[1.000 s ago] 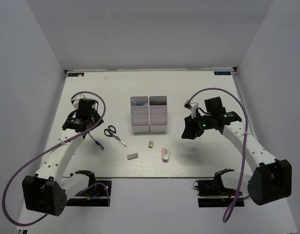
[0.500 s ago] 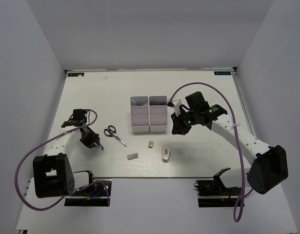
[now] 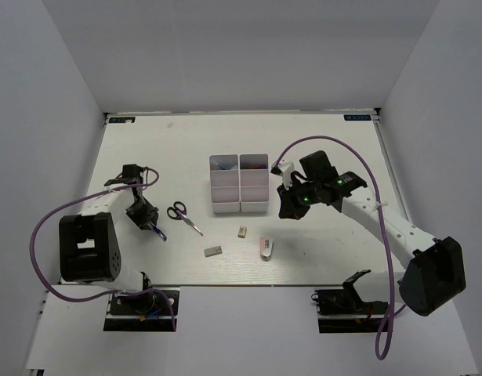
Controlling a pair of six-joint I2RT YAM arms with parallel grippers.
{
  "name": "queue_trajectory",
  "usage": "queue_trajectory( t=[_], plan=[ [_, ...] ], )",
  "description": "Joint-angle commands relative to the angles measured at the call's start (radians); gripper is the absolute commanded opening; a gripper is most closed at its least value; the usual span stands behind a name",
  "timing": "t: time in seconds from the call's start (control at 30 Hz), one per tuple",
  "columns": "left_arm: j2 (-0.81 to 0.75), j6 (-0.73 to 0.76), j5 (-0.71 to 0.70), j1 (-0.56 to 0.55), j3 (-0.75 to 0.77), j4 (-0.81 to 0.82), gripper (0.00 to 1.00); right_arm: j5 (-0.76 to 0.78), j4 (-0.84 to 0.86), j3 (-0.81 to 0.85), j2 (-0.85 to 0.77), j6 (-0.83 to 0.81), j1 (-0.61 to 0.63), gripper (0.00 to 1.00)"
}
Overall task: Sort the stationery into containers
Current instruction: Pick up the pen from the center of the board.
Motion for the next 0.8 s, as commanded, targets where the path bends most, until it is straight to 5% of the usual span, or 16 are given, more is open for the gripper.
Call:
queue_trajectory(
  t=[0.0,0.33,0.47,0.53,0.6,0.67,0.73,0.77],
  plan=[
    [0.019,0.021,-0.044,0.001,0.025,0.018,0.35,-0.009,0.022,-0.011,-0.034,-0.004,-0.002,0.06],
    [0.108,0.011,-0.038,0.022,0.009,0.073,0.35,-0.015,0.027,-0.019,-0.044,-0.005,-0.008,0.07],
    [0.116,0.011,-0.035,0.022,-0.003,0.072,0.04,-0.018,0.026,-0.017,-0.047,-0.004,-0.013,0.07],
    [0.094,0.011,-0.022,0.016,0.000,0.066,0.00,-0.018,0.026,-0.022,-0.051,-0.008,-0.014,0.17],
    [0.033,0.027,-0.021,-0.020,0.024,0.058,0.00,-0.018,0.025,-0.030,-0.058,-0.014,-0.016,0.50],
    [-0.043,0.053,-0.031,-0.060,0.047,0.038,0.00,0.000,0.030,-0.036,-0.063,-0.022,-0.016,0.53],
    [-0.111,0.076,-0.045,-0.187,0.104,0.052,0.00,0.014,0.035,-0.036,-0.064,-0.023,-0.017,0.26],
    [-0.148,0.101,-0.070,-0.247,0.154,0.065,0.00,0.051,0.039,-0.037,-0.067,-0.019,-0.022,0.00]
  ],
)
